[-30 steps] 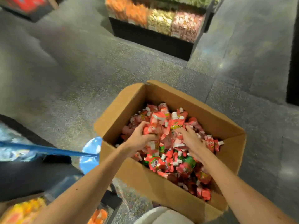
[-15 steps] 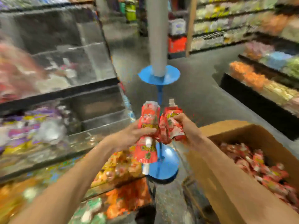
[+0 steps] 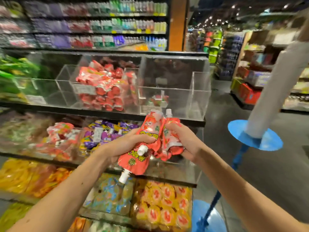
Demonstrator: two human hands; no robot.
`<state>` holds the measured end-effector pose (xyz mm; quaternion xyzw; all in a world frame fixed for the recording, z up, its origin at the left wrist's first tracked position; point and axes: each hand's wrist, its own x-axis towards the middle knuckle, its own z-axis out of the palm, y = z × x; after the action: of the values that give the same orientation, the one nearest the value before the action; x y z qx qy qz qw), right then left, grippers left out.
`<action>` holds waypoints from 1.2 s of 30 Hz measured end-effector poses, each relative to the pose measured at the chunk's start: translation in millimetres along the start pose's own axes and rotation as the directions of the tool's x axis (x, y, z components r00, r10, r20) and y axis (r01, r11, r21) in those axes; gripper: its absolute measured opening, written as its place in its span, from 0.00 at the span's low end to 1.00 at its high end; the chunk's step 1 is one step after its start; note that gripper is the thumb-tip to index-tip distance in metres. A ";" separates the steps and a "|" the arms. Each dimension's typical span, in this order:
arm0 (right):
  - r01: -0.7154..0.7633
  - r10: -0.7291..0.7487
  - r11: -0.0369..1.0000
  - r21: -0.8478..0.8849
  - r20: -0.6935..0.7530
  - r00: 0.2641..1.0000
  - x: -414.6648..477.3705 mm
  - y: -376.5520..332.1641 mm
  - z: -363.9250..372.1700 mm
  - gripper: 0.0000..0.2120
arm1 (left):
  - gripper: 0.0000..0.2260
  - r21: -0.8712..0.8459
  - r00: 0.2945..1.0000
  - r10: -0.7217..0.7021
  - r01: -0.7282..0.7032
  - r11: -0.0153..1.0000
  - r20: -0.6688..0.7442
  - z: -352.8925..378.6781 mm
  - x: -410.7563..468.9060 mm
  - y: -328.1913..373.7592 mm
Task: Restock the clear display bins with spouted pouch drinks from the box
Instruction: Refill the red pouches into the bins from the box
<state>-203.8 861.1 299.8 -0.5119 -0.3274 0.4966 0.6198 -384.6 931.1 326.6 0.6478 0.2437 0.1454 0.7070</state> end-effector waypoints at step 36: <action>0.070 -0.096 0.974 -0.215 -0.115 0.989 159.4 -25.1 162.8 0.18 | 0.10 0.369 0.936 0.310 -0.231 0.900 -0.170 -267.6 82.5 73.4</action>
<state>-298.9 1063.4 350.1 -0.5905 -0.3599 0.3997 0.6017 -450.0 1208.9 374.9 0.7682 0.2506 0.2701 0.5236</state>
